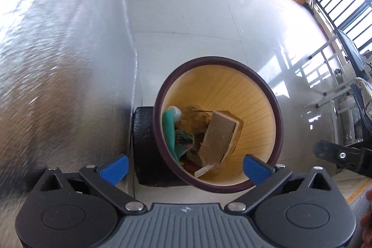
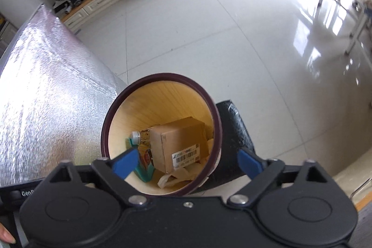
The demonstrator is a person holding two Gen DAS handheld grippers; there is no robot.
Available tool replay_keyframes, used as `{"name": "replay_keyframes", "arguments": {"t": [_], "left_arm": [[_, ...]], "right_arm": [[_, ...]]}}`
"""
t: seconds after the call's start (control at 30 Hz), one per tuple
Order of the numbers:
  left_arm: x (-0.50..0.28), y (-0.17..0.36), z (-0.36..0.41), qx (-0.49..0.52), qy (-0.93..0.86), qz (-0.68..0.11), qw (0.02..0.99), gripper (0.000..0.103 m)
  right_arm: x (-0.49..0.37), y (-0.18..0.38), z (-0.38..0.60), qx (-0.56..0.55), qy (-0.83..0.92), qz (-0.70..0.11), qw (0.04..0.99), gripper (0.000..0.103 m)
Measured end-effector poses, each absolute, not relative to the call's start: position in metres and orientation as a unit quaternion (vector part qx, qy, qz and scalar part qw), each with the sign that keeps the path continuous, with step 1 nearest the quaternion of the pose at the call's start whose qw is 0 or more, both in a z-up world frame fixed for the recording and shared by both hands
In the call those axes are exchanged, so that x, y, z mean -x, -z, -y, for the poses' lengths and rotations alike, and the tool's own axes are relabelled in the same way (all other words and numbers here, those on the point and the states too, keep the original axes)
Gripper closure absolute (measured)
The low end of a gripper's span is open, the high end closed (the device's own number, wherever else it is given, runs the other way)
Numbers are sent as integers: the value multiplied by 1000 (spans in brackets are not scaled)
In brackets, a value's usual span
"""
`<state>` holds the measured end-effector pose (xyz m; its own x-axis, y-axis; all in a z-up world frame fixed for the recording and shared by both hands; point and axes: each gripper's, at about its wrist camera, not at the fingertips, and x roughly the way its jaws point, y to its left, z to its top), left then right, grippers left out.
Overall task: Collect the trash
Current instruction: 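Withdraw both open tools upward from the wastebasket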
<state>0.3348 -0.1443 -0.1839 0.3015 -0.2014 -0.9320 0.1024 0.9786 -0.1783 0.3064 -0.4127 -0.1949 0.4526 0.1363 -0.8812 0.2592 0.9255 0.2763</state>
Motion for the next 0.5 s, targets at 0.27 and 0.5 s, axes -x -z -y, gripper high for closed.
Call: {"name": "replay_keyframes", "arguments": {"t": [0.27,0.5], "left_arm": [[-301,158,144,46,97,-543,833,0],[-270,127,146,47,104,-495,861,0]], "right_arm": [[-274,167,413,-148,23,-480,864,0],[-243,146,415,-121,18,-442,888,0]]}}
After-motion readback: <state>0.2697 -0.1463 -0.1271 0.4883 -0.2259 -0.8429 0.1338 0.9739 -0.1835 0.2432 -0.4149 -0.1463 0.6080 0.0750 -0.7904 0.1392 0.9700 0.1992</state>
